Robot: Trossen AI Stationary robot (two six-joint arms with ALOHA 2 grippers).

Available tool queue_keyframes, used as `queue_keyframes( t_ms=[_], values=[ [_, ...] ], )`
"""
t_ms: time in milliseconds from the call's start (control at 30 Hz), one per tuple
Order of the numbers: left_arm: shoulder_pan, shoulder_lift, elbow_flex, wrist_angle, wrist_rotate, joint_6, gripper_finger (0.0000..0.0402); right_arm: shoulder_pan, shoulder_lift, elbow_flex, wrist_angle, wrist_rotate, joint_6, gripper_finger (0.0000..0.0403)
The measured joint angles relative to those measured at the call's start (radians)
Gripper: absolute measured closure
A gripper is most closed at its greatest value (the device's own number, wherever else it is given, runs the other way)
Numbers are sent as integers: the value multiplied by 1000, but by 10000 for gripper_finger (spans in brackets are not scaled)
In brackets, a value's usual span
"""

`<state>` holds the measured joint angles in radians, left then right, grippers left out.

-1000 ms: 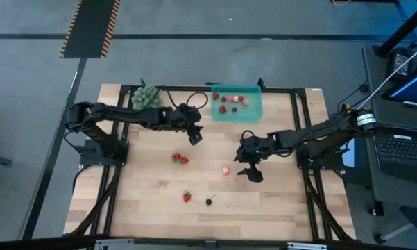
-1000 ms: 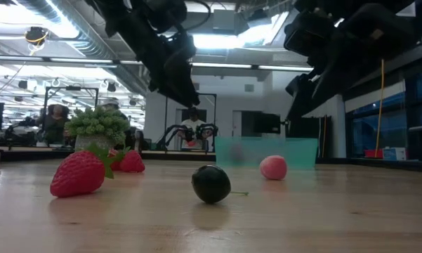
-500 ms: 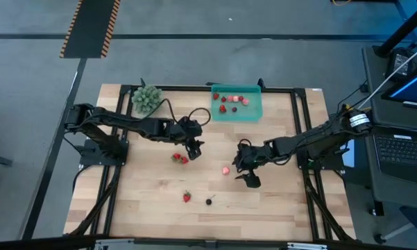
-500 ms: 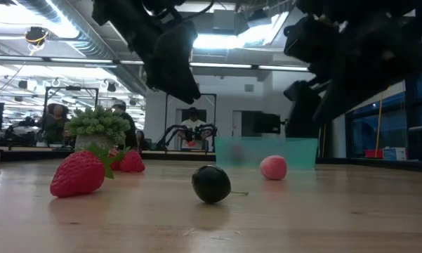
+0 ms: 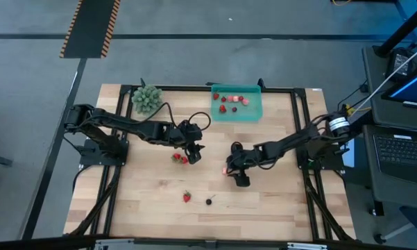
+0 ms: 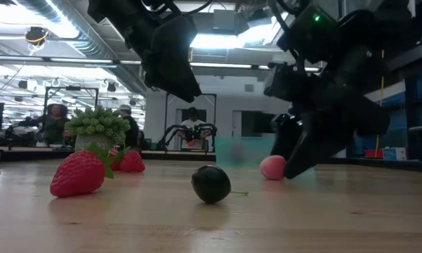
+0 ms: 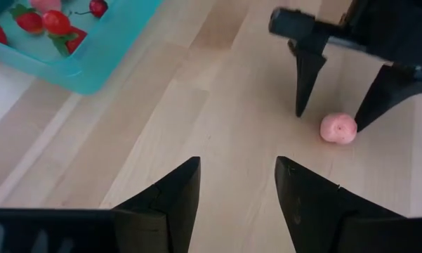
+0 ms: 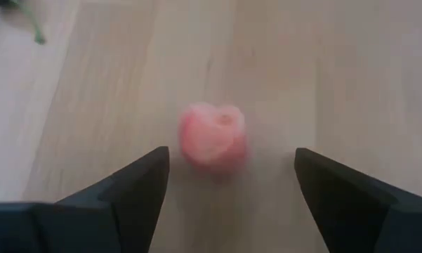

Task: Pick and placing Produce into tupperware
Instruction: Put the peach into the blue bin

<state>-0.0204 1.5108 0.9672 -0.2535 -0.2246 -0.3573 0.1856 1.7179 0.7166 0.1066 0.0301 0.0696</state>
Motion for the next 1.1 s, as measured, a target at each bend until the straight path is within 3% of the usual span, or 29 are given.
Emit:
queue_keyframes(
  t_ms=[400, 567, 867, 1100],
  values=[
    [0, 0, 0, 0, -2, 0, 225, 0, 42, 0, 87, -16, -3, 111],
    [0, 0, 0, 1, -2, 0, 225, 0, 42, 0, 90, -16, 17, 164],
    [0, 0, 0, 0, -2, -34, 225, -48, -15, 9, 87, -8, 134, 308],
    [0, 0, 0, -25, 2, -37, 225, -203, -227, 105, -94, -6, 15, 315]
  ],
)
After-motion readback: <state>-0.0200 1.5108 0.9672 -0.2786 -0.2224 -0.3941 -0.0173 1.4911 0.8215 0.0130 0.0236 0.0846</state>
